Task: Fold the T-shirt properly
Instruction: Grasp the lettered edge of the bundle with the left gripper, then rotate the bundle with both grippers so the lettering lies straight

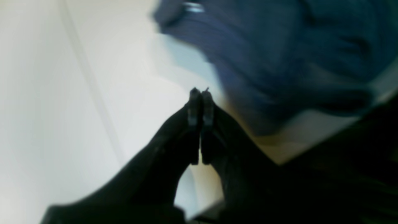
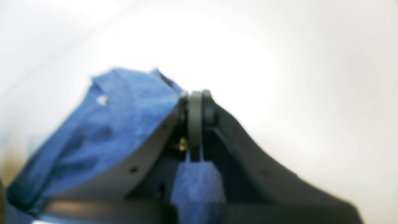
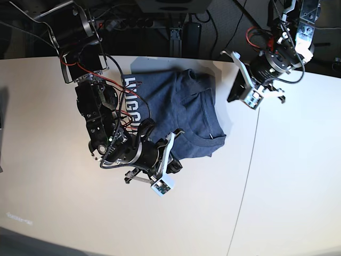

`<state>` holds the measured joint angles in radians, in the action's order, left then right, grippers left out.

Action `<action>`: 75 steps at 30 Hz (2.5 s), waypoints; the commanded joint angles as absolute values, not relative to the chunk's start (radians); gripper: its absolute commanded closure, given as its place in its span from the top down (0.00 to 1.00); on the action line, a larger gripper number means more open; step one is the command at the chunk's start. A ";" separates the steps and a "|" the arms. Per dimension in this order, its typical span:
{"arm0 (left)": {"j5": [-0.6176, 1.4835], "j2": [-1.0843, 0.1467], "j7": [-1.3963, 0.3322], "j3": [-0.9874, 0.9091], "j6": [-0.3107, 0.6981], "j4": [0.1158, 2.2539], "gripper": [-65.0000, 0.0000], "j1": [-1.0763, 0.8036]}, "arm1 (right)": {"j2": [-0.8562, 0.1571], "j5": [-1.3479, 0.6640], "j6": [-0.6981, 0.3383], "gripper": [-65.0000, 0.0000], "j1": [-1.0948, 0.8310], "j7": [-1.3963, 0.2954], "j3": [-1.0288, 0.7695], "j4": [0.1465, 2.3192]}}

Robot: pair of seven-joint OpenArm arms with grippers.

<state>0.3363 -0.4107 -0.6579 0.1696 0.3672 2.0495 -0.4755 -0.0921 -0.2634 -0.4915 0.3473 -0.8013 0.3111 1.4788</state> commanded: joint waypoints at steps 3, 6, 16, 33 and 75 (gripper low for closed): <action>0.318 -0.397 -0.628 0.273 0.379 2.075 0.00 -0.466 | -0.088 -0.266 -0.567 0.00 0.424 -0.776 0.307 1.429; 0.237 -0.364 -0.625 0.384 0.378 2.075 0.00 -0.466 | -0.088 -0.253 -0.565 0.00 0.471 -0.756 0.307 1.361; 0.156 -0.267 -0.602 0.479 0.378 2.073 0.00 -0.466 | -0.086 -0.242 -0.565 0.00 0.577 -0.745 0.307 1.124; 0.131 -0.260 -0.576 0.477 0.378 1.945 0.00 -0.361 | -0.086 -0.299 -0.566 0.00 0.578 -0.768 0.307 1.076; 0.168 -0.435 -0.519 0.274 0.374 1.633 0.00 -0.056 | -0.152 -0.539 -0.573 0.00 0.245 -0.956 0.307 1.246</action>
